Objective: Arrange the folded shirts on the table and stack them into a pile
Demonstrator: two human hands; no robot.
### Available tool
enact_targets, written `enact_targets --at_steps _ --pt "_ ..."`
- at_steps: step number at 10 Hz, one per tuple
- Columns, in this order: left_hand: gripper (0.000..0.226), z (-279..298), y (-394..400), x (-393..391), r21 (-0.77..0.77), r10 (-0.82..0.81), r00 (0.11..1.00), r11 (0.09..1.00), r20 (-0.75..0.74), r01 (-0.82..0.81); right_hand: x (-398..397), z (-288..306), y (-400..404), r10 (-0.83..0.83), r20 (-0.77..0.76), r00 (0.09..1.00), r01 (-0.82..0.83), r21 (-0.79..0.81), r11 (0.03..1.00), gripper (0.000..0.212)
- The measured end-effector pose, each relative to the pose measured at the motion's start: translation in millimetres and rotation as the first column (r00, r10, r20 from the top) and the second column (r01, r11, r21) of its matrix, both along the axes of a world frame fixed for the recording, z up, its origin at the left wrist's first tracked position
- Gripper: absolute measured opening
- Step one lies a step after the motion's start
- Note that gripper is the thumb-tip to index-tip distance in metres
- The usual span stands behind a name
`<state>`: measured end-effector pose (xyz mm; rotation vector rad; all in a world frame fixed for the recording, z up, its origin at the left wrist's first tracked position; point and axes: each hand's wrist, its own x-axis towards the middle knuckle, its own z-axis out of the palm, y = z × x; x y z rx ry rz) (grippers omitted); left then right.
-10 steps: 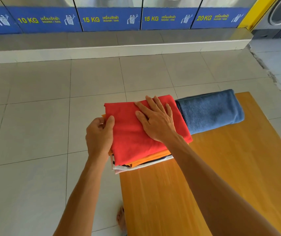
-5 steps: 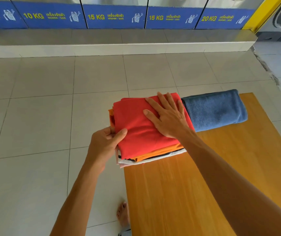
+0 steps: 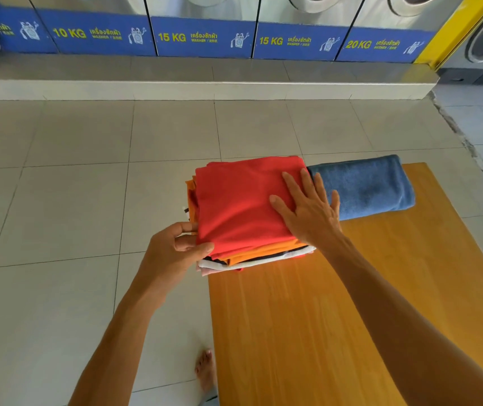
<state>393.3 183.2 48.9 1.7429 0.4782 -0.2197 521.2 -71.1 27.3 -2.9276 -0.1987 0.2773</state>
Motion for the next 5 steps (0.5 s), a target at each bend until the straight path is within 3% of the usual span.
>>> enact_targets --at_steps 1,2,4,5 --pt "0.023 3 -7 -9 0.041 0.056 0.998 0.998 0.023 -0.057 -3 4 -21 -0.201 0.023 0.979 0.198 0.090 0.976 0.076" --pt "0.023 5 -17 -17 0.063 0.125 0.992 0.990 0.033 -0.127 -16 9 -38 -0.362 0.046 0.931 0.344 0.222 0.912 0.058" --pt "0.033 16 -60 -35 0.190 0.270 0.961 0.942 0.062 -0.277 -28 10 -73 -0.298 -0.182 0.937 0.348 0.544 0.763 0.042" --pt "0.032 29 -90 -60 0.188 0.337 0.936 0.917 0.103 -0.351 -44 20 -96 -0.122 -0.287 0.950 0.277 0.595 0.755 0.024"
